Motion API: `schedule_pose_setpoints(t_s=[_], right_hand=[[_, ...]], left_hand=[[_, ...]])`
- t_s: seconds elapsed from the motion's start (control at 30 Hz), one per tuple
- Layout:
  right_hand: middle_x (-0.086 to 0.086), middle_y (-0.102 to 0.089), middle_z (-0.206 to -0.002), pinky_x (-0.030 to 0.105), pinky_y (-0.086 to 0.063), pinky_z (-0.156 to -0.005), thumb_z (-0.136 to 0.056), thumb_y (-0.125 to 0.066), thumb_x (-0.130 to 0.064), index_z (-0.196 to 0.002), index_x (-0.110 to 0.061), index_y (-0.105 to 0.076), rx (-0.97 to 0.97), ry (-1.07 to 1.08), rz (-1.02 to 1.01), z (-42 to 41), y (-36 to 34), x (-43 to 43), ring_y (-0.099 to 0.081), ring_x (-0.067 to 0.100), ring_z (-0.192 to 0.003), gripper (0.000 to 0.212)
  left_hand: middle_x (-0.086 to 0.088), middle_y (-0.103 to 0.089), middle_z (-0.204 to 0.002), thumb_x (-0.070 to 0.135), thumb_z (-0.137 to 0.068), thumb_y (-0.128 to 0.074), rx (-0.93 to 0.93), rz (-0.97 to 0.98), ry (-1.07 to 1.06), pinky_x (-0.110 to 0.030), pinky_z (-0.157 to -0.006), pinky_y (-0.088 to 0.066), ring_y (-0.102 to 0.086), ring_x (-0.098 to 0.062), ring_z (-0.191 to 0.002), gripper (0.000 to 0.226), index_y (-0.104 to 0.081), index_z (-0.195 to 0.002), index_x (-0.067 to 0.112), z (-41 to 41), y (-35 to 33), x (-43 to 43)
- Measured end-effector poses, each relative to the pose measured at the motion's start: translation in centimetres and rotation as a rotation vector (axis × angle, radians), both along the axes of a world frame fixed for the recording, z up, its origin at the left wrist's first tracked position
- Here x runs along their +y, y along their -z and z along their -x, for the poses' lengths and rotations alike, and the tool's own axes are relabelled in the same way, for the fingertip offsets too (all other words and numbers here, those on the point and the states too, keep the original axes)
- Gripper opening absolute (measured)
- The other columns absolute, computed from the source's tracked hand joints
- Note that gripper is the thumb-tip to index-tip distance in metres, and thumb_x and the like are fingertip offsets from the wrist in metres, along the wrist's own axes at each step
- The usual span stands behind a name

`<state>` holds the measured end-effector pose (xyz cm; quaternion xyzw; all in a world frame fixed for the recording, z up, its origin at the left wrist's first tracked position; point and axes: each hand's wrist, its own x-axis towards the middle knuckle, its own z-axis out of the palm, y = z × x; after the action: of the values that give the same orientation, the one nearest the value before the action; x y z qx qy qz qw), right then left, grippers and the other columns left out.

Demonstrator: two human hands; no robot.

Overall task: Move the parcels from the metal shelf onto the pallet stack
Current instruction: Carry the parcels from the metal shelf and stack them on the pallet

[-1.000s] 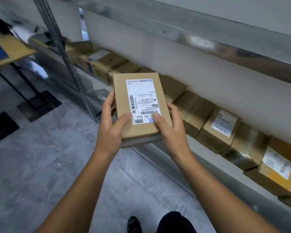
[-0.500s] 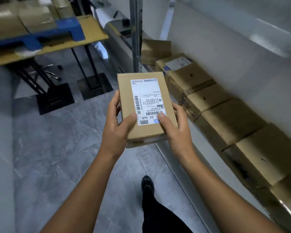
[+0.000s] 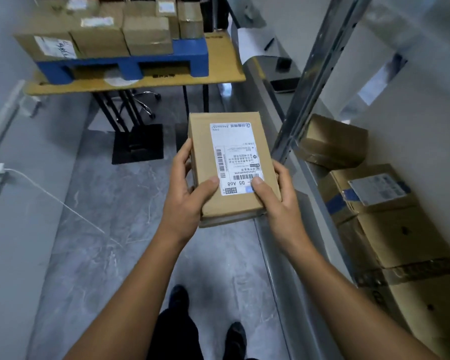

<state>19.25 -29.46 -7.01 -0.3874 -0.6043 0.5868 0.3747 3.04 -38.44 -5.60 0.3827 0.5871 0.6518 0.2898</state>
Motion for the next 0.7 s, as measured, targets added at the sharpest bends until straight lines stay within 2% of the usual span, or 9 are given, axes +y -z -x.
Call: schedule_pose_setpoints(t_s=[0.1,0.2,0.33,0.4,0.53,0.63,0.7], right_hand=[[0.001,-0.059,-0.143,0.047,-0.053,-0.108,-0.083,-0.072,-0.059,-0.137,-0.043,-0.056,-0.017,-0.012,0.003,3.9,1.0,3.4,-0.064,0.015,-0.127,0.059],[0.003,-0.059,-0.141,0.044,-0.054,-0.107,-0.082,-0.073,-0.061,-0.133,-0.048,-0.058,-0.022,-0.011,-0.012,8.7,1.9,7.0,-0.063,0.016,-0.127,0.055],[0.003,-0.059,-0.141,0.038,-0.055,-0.105,-0.084,-0.071,-0.062,-0.134,-0.048,-0.057,-0.031,0.025,-0.001,16.4,2.8,10.9,-0.064,0.013,-0.126,0.054],[0.001,-0.061,-0.140,0.037,-0.055,-0.106,-0.083,-0.070,-0.062,-0.133,-0.047,-0.057,-0.034,0.033,0.024,20.3,2.8,12.5,-0.065,0.012,-0.125,0.053],[0.007,-0.058,-0.143,0.041,-0.054,-0.108,-0.082,-0.071,-0.059,-0.134,-0.043,-0.058,-0.024,0.054,0.033,27.4,2.1,16.3,-0.064,0.015,-0.126,0.056],[0.009,-0.055,-0.144,0.041,-0.053,-0.108,-0.083,-0.071,-0.059,-0.134,-0.045,-0.057,-0.013,0.051,0.020,31.2,2.0,18.1,-0.061,0.018,-0.130,0.055],[0.007,-0.055,-0.144,0.035,-0.055,-0.103,-0.082,-0.070,-0.060,-0.135,-0.046,-0.056,-0.022,0.041,0.025,32.9,2.0,19.1,-0.062,0.016,-0.129,0.057]], left_hand=[[0.026,-0.048,-0.149,0.047,-0.085,-0.067,-0.015,0.028,-0.018,-0.028,-0.107,-0.047,-0.045,0.002,-0.139,0.075,-0.035,-0.153,0.044,4.3,1.4,2.9],[0.024,-0.048,-0.150,0.049,-0.086,-0.065,-0.024,0.044,-0.021,-0.050,-0.115,-0.043,-0.047,-0.005,-0.140,0.073,-0.036,-0.153,0.043,9.6,2.8,6.3],[0.035,-0.049,-0.143,0.054,-0.084,-0.066,-0.042,0.094,0.047,-0.049,-0.117,-0.041,-0.046,0.001,-0.139,0.073,-0.036,-0.151,0.046,18.1,3.4,11.4],[0.031,-0.048,-0.145,0.057,-0.082,-0.066,-0.057,0.127,0.061,-0.047,-0.119,-0.040,-0.045,0.005,-0.138,0.077,-0.036,-0.152,0.045,22.3,3.2,13.6],[0.011,-0.040,-0.158,0.058,-0.081,-0.067,-0.063,0.154,0.064,-0.052,-0.120,-0.037,-0.039,-0.009,-0.147,0.082,-0.034,-0.155,0.044,29.7,2.9,17.2],[0.014,-0.040,-0.157,0.051,-0.086,-0.066,-0.076,0.162,0.068,-0.054,-0.120,-0.037,-0.040,-0.011,-0.146,0.074,-0.034,-0.152,0.048,33.7,2.7,19.5],[0.019,-0.044,-0.154,0.046,-0.088,-0.066,-0.100,0.158,0.061,-0.054,-0.118,-0.039,-0.044,-0.010,-0.143,0.068,-0.036,-0.149,0.052,35.6,2.7,20.9]])
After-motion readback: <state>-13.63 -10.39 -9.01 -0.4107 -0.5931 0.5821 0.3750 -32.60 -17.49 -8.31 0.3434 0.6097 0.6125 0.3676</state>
